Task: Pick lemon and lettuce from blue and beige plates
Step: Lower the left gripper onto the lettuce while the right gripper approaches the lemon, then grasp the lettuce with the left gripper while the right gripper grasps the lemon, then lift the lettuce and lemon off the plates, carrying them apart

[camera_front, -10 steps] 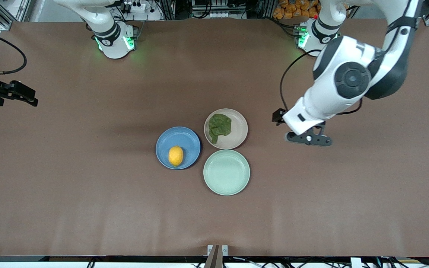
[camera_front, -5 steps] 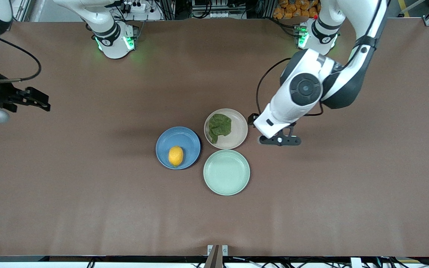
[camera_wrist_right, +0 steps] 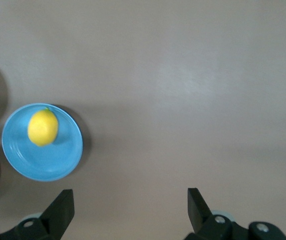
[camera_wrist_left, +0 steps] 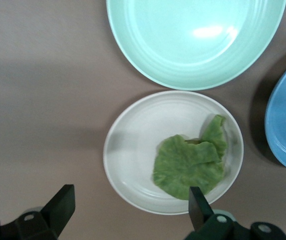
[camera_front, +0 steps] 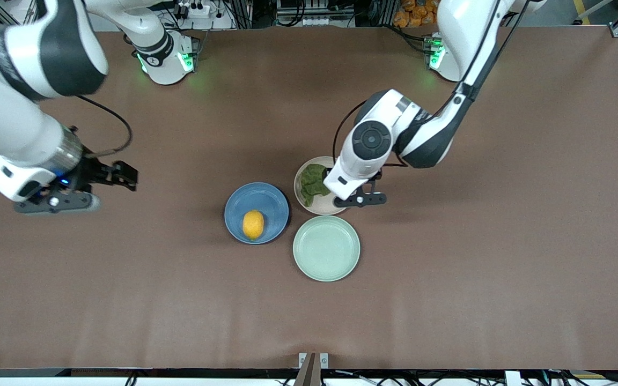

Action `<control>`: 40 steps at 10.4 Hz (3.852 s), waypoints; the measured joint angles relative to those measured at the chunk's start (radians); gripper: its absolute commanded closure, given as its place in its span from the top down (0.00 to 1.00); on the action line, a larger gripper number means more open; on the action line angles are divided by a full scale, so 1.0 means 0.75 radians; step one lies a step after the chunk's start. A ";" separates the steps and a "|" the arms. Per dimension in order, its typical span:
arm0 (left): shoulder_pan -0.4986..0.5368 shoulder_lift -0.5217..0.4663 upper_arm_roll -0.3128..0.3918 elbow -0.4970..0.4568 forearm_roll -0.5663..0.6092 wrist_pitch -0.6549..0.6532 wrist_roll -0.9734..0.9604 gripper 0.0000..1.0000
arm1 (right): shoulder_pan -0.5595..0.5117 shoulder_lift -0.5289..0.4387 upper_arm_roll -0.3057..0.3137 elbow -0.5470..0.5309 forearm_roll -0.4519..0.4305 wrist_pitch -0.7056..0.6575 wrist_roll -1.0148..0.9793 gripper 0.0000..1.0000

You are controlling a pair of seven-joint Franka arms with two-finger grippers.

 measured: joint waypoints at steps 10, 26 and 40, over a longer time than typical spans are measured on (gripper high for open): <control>-0.178 0.209 0.012 0.001 0.083 0.261 -0.278 1.00 | 0.206 0.342 0.000 -0.004 0.090 0.304 0.358 1.00; -0.230 0.307 0.042 0.034 0.107 0.434 -0.470 0.00 | 0.360 0.632 0.002 -0.110 0.159 0.810 0.536 1.00; -0.093 0.062 0.068 0.049 0.118 0.192 -0.364 0.00 | 0.237 0.421 0.022 -0.159 0.073 0.420 0.490 0.13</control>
